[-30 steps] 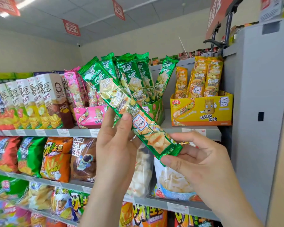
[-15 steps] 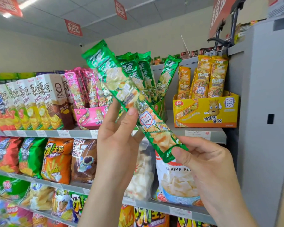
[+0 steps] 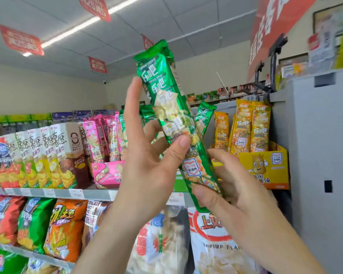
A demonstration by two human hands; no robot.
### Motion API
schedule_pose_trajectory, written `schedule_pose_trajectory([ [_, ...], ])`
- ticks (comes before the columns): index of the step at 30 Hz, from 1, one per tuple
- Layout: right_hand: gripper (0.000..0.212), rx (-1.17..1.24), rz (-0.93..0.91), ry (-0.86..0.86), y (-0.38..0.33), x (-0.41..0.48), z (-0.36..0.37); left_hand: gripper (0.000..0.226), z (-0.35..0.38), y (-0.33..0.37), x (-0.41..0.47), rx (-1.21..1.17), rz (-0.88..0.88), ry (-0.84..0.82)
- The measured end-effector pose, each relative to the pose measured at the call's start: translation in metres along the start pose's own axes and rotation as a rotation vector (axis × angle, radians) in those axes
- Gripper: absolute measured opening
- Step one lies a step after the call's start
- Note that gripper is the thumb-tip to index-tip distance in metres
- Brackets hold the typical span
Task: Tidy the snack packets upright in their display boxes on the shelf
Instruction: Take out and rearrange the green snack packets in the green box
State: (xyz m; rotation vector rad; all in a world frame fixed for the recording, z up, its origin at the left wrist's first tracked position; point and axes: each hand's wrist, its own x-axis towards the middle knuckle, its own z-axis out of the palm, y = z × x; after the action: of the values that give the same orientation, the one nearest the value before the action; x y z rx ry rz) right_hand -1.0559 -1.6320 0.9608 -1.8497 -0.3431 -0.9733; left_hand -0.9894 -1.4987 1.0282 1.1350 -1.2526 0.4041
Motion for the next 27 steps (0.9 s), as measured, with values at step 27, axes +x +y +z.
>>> schedule_pose_trajectory([
  [27, 0.084, -0.59, 0.327, 0.141, 0.042, 0.15, -0.026, 0.065, -0.026, 0.0, 0.158, 0.375, 0.376, 0.311],
])
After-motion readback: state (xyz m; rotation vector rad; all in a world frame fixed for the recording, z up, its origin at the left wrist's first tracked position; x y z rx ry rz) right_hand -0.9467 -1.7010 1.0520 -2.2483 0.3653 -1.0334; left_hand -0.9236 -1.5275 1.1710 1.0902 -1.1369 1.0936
